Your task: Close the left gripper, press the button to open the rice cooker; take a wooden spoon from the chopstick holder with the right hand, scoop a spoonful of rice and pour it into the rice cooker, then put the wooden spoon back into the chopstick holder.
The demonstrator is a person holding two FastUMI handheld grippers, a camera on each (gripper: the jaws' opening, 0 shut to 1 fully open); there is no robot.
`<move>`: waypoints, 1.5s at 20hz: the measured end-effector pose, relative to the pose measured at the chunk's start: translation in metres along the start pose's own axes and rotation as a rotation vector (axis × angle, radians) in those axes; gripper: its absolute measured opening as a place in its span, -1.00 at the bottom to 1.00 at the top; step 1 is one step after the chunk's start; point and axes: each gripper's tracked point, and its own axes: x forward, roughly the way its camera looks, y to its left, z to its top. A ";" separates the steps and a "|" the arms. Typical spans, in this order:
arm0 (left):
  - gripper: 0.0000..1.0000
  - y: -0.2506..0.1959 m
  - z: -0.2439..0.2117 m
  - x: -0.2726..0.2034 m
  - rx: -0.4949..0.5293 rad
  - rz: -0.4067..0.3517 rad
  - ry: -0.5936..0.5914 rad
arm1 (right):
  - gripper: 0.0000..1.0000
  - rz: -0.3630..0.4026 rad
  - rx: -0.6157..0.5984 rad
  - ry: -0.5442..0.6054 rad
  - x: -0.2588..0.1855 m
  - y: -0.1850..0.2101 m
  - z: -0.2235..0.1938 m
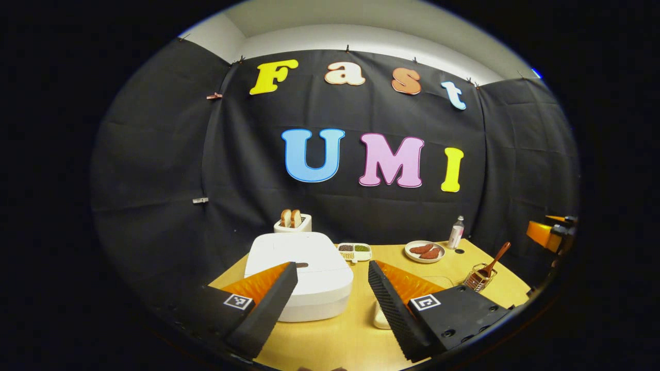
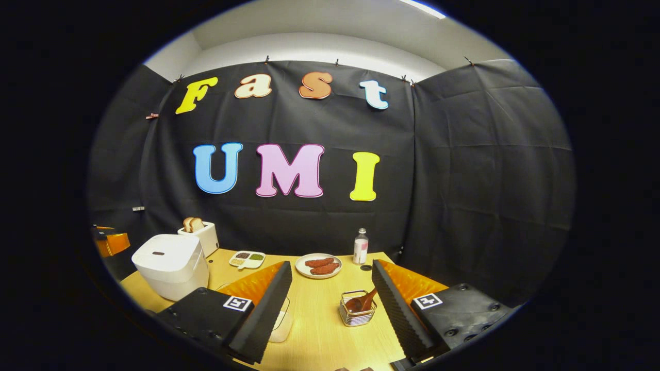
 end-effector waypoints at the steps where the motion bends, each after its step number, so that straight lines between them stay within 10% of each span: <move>1: 0.91 0.007 -0.004 0.000 0.014 -0.004 0.006 | 0.96 -0.002 -0.002 0.009 -0.002 0.005 -0.002; 11: 0.65 0.030 0.021 0.025 0.008 -0.039 0.008 | 0.96 0.002 -0.012 0.020 -0.011 0.021 0.000; 21: -0.78 0.067 0.037 0.095 -0.049 -0.015 0.057 | 0.96 -0.105 -0.039 0.034 -0.044 -0.014 -0.009; 30: -0.89 0.084 -0.020 0.158 -0.162 -0.038 0.267 | 0.96 -0.155 -0.047 0.045 -0.061 -0.037 -0.011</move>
